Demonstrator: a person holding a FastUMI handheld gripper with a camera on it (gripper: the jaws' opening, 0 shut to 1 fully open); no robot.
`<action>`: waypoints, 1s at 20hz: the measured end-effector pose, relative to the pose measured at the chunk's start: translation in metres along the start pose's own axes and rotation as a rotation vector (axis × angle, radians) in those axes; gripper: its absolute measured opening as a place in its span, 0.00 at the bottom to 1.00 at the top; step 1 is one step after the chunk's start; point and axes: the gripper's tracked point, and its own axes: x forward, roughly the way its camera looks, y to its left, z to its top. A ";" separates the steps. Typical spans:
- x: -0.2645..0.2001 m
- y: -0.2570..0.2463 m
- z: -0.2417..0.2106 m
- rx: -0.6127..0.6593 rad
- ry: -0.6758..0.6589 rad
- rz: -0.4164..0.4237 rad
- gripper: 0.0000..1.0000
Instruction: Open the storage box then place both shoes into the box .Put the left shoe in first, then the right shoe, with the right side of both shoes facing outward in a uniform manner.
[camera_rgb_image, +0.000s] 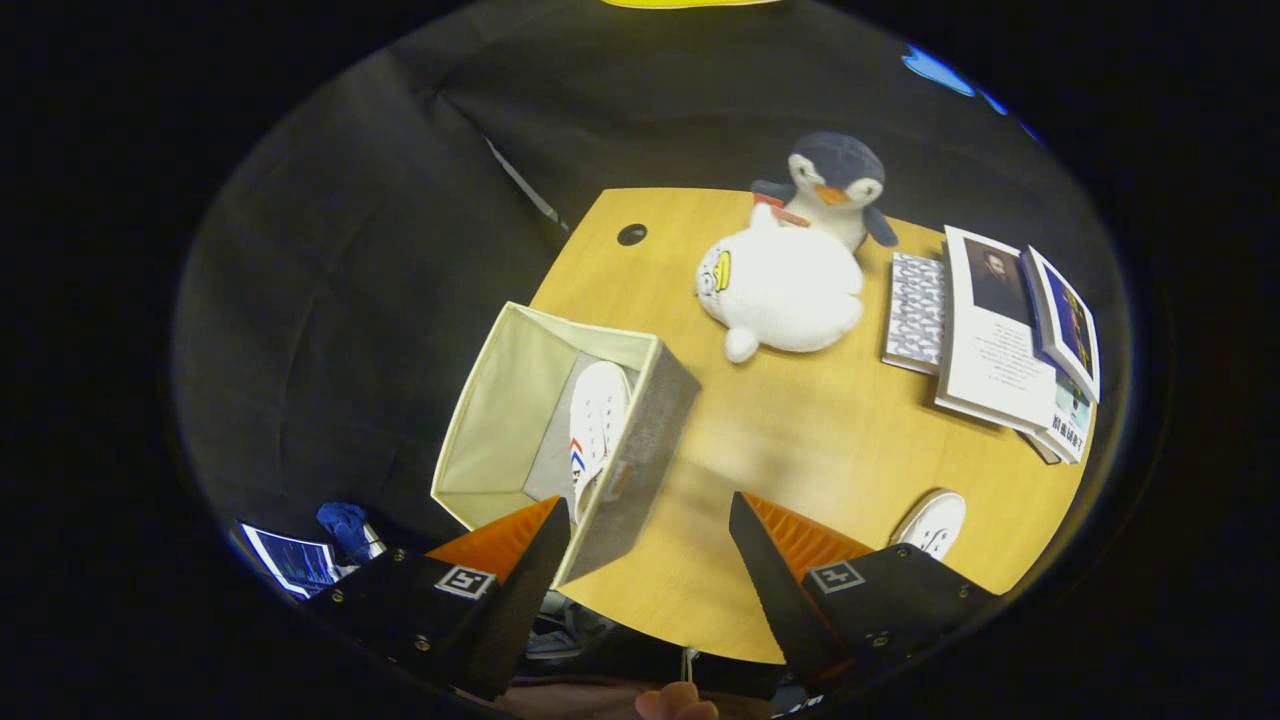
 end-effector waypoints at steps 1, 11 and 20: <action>-0.003 -0.013 -0.006 0.020 -0.002 -0.007 0.98; -0.022 -0.124 -0.052 0.179 0.030 -0.075 0.98; -0.026 -0.203 -0.110 0.255 0.047 -0.172 0.98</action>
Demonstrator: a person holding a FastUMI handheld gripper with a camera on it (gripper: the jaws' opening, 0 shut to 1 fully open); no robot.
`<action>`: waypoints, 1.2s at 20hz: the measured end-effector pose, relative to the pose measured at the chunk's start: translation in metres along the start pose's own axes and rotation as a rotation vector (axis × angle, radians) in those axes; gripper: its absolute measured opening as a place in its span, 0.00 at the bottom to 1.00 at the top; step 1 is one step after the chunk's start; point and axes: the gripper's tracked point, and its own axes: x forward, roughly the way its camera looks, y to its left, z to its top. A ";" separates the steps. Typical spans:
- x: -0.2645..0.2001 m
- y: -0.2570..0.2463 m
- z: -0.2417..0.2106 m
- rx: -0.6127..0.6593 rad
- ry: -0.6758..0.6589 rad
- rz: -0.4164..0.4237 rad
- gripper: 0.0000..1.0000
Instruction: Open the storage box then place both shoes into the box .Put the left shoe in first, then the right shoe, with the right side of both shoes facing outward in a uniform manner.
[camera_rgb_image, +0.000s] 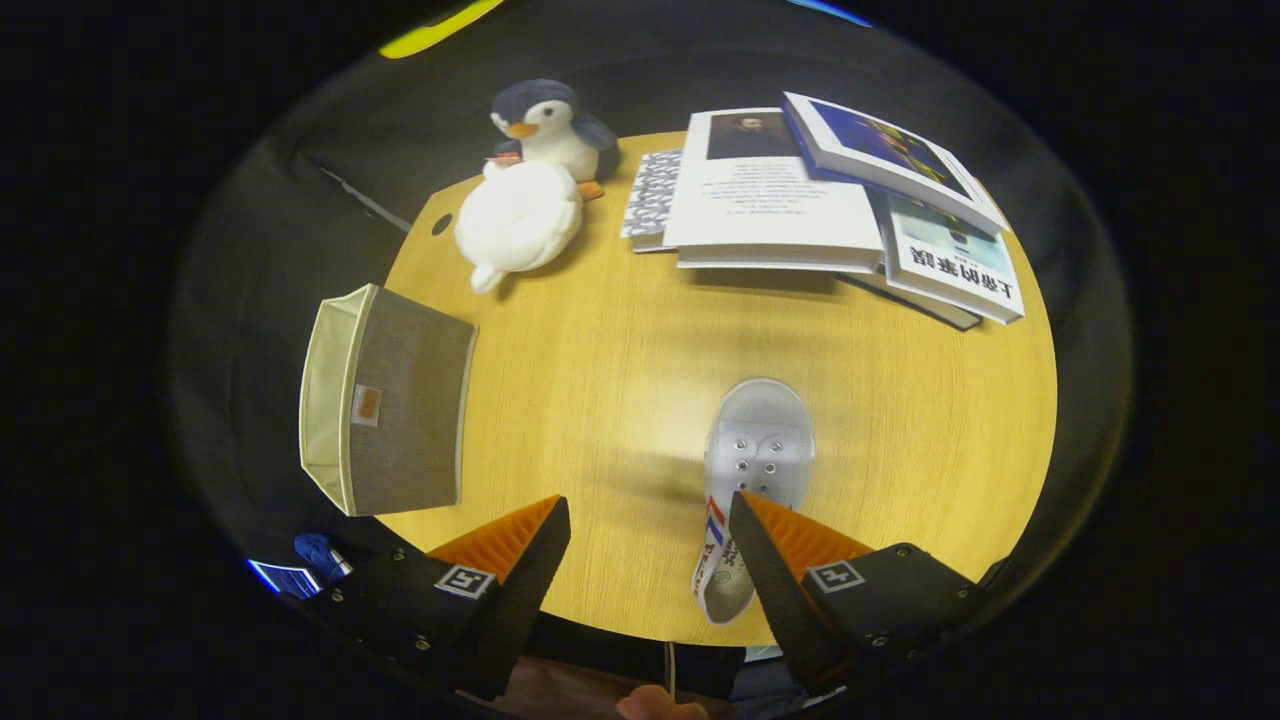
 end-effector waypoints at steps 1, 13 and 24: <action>0.000 -0.006 -0.006 0.017 0.006 0.003 0.98; 0.025 -0.074 -0.056 0.080 0.087 -0.067 0.98; 0.066 -0.104 -0.076 0.035 0.156 -0.182 0.85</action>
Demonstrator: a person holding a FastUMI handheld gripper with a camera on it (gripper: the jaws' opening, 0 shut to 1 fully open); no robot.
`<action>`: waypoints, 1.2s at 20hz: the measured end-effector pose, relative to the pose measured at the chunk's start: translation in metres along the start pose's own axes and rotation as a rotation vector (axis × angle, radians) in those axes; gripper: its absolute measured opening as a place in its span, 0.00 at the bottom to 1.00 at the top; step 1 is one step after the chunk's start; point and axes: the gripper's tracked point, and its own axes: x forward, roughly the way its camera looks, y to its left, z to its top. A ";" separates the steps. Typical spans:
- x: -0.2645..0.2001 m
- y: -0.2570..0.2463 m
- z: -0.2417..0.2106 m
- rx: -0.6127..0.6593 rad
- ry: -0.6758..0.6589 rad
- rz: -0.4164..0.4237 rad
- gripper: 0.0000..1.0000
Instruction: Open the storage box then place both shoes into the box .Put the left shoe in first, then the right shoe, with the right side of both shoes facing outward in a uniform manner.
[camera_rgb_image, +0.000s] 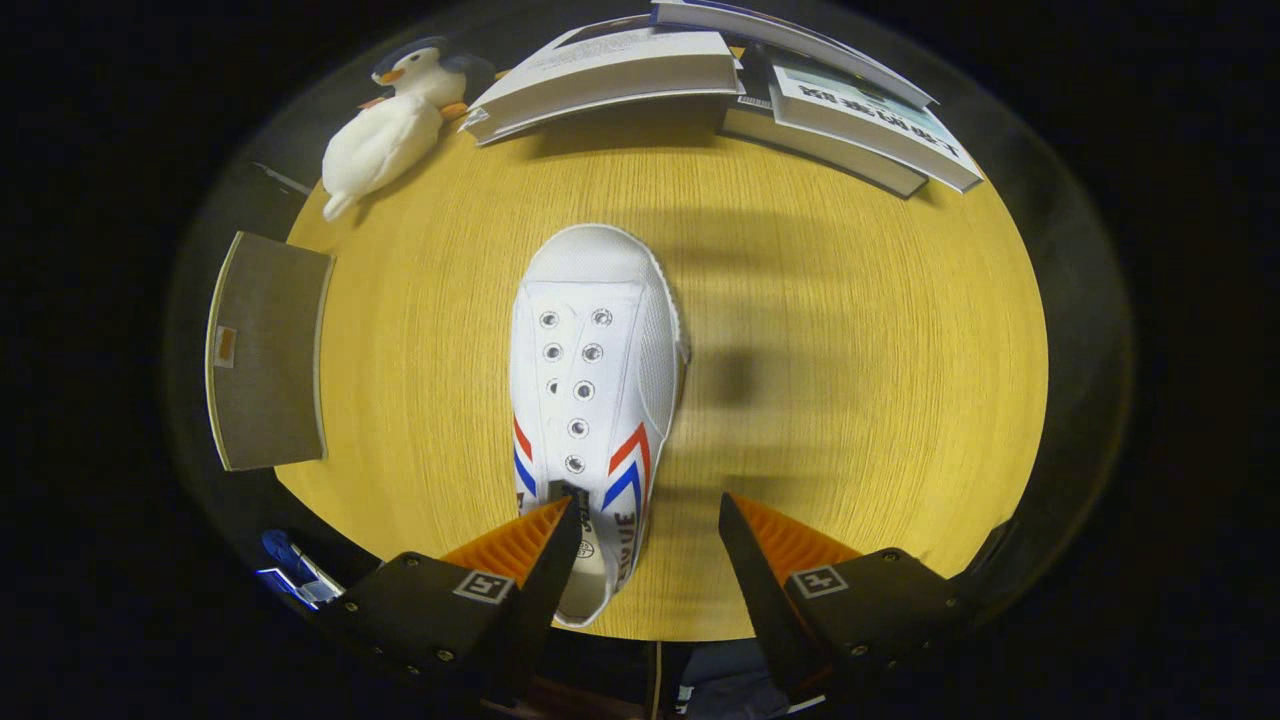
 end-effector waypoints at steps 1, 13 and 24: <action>0.005 0.002 0.002 -0.004 -0.008 0.000 0.85; 0.007 0.003 0.007 -0.055 -0.043 -0.018 0.04; -0.038 0.048 0.002 -0.040 -0.063 0.160 0.04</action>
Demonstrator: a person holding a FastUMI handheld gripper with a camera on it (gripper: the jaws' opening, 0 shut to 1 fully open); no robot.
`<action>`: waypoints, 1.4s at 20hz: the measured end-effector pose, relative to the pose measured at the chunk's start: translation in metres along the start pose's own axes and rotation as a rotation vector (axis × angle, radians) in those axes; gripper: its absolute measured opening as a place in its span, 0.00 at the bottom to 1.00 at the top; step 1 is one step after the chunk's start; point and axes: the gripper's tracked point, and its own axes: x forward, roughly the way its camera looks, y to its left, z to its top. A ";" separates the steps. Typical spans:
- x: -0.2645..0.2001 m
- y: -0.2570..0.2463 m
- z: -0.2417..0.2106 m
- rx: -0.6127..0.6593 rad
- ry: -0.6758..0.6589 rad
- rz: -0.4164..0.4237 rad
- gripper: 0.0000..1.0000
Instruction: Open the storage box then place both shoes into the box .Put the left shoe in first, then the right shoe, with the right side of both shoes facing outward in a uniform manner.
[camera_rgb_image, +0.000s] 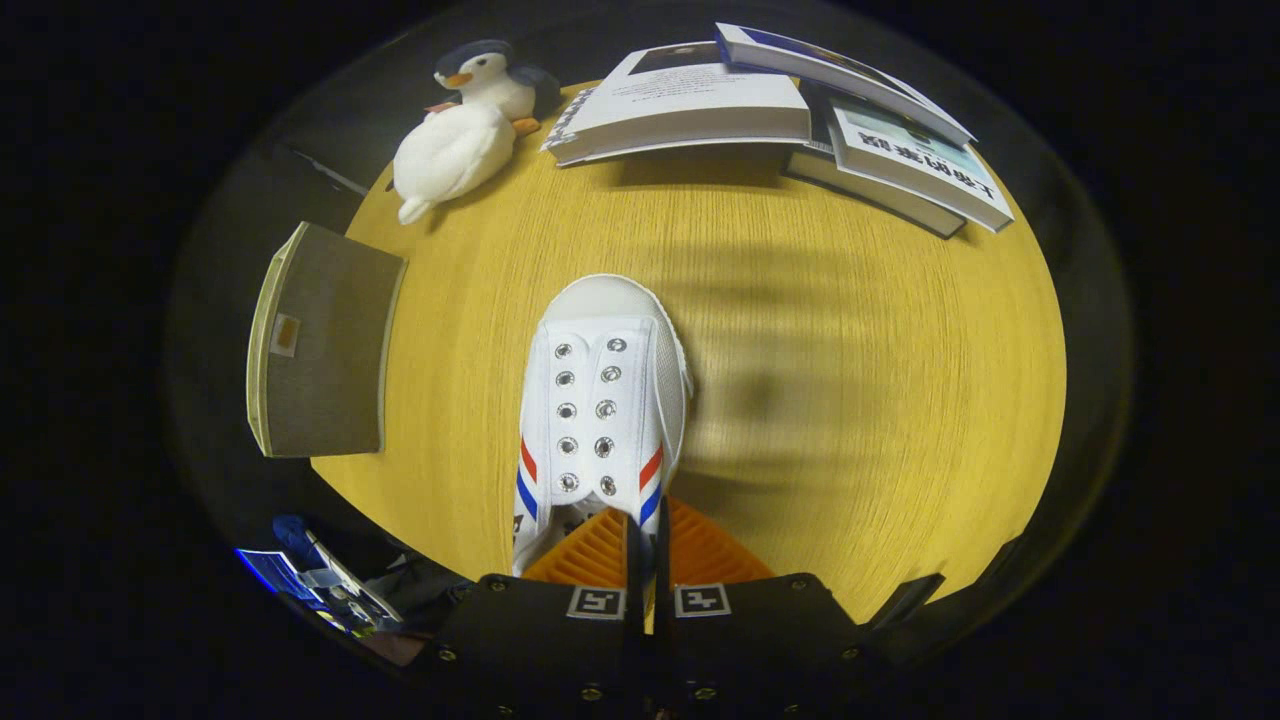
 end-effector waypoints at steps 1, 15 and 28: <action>-0.004 0.006 0.000 -0.002 -0.001 0.017 0.04; -0.081 0.108 0.045 -0.105 -0.103 0.128 0.03; -0.117 0.241 0.101 -0.247 -0.163 0.194 0.04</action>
